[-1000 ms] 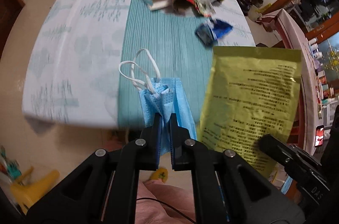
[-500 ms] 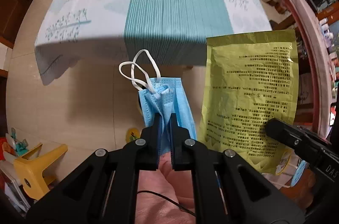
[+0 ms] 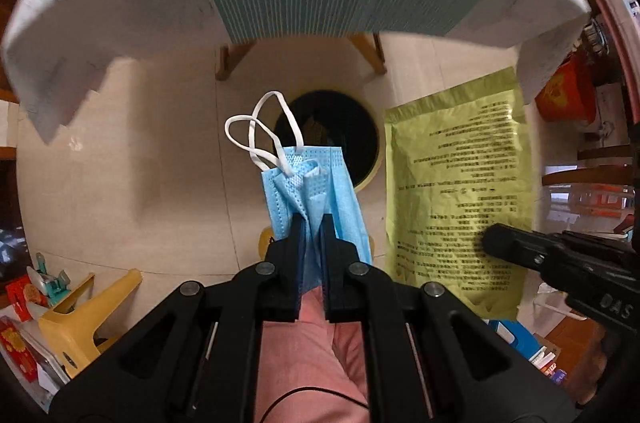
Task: Collect trash
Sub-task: 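Carry the mask and packet over the black bin with both grippers, then open both grippers over the bin, dropping the mask and packet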
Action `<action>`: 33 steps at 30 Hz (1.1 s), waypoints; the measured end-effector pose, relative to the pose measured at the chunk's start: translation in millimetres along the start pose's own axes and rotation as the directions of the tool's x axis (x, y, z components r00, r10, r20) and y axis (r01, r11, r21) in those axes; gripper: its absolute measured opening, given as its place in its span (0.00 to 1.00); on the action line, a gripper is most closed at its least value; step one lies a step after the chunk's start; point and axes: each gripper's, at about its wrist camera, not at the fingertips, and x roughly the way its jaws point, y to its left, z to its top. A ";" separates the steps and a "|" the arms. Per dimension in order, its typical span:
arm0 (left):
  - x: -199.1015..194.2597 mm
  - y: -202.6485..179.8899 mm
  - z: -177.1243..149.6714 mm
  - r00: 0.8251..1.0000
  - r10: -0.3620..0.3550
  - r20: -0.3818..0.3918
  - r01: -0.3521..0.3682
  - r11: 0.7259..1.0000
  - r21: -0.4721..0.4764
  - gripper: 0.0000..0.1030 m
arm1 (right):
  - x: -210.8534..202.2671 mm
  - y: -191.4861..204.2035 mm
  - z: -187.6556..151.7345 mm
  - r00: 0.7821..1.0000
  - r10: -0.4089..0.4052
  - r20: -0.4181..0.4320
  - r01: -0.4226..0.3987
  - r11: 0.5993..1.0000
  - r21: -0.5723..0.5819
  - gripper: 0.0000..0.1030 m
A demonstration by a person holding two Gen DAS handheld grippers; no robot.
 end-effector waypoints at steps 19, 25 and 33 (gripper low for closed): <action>235.6 9.9 63.9 0.990 0.023 -0.138 -0.013 0.997 0.074 0.23 | 249.4 -145.8 94.1 0.975 -0.086 -0.206 0.140 0.955 0.262 0.26; 256.0 19.0 67.8 0.989 0.030 -0.143 -0.023 0.999 0.049 0.59 | 263.4 -149.4 115.2 0.979 -0.129 -0.158 0.168 0.950 0.263 0.64; 250.8 26.3 61.1 0.992 0.051 -0.114 -0.045 0.997 0.061 0.60 | 250.0 -153.2 104.1 0.981 -0.165 -0.102 0.184 0.956 0.230 0.64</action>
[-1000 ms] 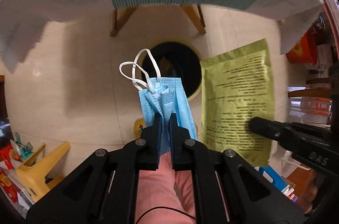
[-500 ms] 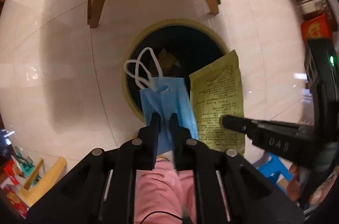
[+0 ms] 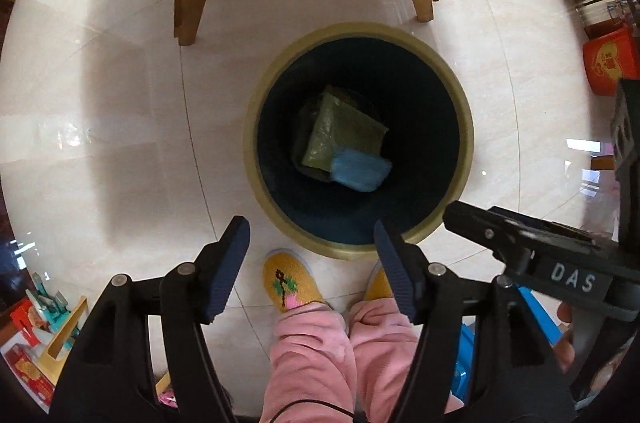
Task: Collect trash
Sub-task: 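Open both grippers over the bin, dropping the mask and packet, then raise both grippers back over the table toward the remaining trash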
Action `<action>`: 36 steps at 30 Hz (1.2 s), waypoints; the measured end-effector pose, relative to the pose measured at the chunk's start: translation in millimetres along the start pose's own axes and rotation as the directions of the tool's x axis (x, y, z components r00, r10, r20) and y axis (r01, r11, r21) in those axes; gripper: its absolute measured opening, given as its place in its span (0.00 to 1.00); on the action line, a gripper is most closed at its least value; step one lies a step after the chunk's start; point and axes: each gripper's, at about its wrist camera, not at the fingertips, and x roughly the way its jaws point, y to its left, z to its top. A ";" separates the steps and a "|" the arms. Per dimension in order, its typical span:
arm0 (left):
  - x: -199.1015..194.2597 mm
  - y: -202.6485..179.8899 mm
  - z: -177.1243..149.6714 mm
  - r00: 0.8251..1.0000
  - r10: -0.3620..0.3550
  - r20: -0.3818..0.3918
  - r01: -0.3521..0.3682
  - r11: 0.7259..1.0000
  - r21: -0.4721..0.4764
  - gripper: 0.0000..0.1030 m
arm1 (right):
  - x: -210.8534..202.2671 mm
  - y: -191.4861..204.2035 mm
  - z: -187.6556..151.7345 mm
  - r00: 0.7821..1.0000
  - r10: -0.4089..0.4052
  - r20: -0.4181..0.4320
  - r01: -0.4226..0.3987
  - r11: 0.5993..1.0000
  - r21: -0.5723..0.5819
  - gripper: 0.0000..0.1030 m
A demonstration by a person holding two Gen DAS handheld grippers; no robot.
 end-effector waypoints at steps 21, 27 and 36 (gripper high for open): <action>-158.1 8.6 -33.7 0.991 -0.041 0.131 0.047 0.998 -0.041 0.65 | -162.1 64.6 -74.1 0.977 -0.014 0.213 0.030 0.997 -0.074 0.64; -246.3 11.7 -58.8 0.978 -0.071 0.198 0.073 0.997 -0.004 0.67 | -240.2 91.4 -108.8 0.961 0.018 0.276 0.006 0.996 -0.085 0.64; -369.4 29.4 -73.9 0.936 -0.102 0.337 0.086 0.994 0.062 0.67 | -355.0 148.1 -158.2 0.922 0.067 0.381 -0.024 0.993 -0.118 0.64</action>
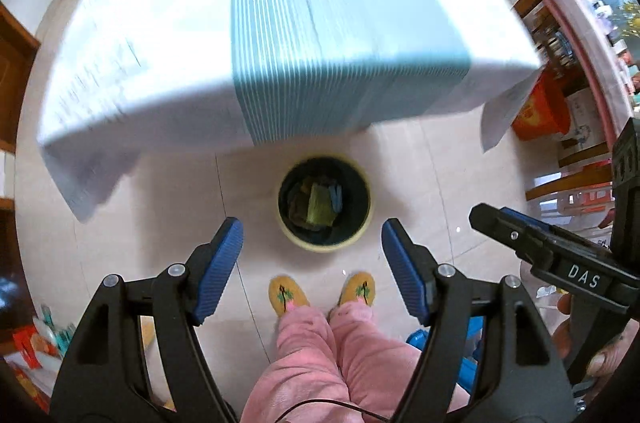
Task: Collect trash
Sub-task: 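Raise both grippers back over the table toward the remaining trash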
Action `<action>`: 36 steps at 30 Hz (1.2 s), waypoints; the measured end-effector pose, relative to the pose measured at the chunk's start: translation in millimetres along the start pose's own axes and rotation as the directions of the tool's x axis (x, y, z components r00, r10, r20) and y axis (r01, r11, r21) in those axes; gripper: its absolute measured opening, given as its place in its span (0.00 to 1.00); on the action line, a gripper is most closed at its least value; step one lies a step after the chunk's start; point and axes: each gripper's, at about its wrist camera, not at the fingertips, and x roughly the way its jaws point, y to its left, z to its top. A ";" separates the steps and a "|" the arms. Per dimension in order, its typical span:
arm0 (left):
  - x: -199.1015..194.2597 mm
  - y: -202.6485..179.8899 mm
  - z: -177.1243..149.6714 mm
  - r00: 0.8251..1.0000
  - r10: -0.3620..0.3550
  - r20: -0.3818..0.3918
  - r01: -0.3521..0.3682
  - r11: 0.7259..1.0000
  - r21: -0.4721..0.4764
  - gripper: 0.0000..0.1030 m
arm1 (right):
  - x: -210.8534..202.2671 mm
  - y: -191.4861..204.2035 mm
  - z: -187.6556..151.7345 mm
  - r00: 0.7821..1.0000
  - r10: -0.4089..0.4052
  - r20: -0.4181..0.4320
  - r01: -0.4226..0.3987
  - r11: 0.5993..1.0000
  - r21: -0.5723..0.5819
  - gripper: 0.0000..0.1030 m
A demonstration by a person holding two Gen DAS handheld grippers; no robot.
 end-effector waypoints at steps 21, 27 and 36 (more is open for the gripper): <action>-101.9 17.2 85.1 0.973 -0.092 0.211 0.060 0.986 0.156 0.67 | -97.7 85.0 57.4 0.958 -0.022 0.285 0.021 1.000 0.008 0.64; -95.1 10.2 112.7 0.970 -0.093 0.226 0.061 0.987 0.147 0.67 | -85.1 84.3 91.2 0.957 -0.022 0.290 0.022 1.000 0.000 0.64; -61.3 0.8 178.2 0.977 -0.041 0.209 0.032 0.998 0.049 0.67 | -42.4 67.4 197.5 0.970 0.041 0.240 -0.043 0.999 0.005 0.64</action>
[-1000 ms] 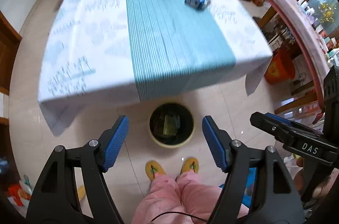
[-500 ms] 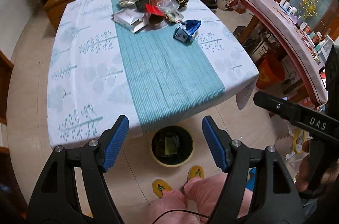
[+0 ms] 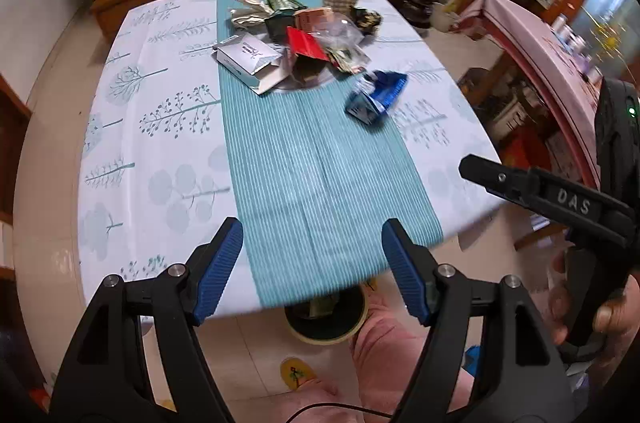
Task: Collect trash
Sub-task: 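Raise both grippers back over the table toward the remaining trash, then grasp the blue milk carton with the right gripper while the left grasps the clear bottle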
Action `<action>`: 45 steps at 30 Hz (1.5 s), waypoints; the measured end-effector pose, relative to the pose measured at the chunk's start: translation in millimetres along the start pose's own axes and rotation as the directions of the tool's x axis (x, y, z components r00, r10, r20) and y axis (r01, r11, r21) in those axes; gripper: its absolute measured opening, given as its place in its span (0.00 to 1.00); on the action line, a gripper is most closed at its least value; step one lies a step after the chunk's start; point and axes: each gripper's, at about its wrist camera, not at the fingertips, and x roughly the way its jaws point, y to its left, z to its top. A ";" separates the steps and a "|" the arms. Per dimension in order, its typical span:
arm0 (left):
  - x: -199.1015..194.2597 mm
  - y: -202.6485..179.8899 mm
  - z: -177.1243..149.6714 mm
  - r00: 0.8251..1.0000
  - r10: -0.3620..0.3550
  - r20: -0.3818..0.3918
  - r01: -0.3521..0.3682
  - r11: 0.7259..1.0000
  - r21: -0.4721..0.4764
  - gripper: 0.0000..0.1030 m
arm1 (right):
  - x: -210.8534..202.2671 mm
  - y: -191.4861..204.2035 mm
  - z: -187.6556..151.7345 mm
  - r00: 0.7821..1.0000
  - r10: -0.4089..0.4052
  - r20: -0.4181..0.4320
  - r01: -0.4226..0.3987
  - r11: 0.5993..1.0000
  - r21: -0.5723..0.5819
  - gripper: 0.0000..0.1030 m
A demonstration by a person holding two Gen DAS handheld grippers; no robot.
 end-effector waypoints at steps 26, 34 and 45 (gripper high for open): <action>124.1 -11.8 170.6 0.991 0.101 -0.090 -0.117 0.973 -0.197 0.67 | 206.6 -31.3 191.1 0.973 -0.030 -0.227 -0.001 0.991 -0.137 0.45; 146.2 -41.6 206.5 0.986 0.125 -0.109 -0.128 0.991 -0.025 0.67 | 193.9 -55.3 212.5 0.968 0.011 -0.249 -0.037 0.994 -0.100 0.44; 189.7 -105.7 232.7 0.948 0.308 -0.082 -0.248 0.874 0.418 0.67 | 184.3 -80.7 245.1 0.973 0.024 -0.229 -0.044 0.996 -0.079 0.44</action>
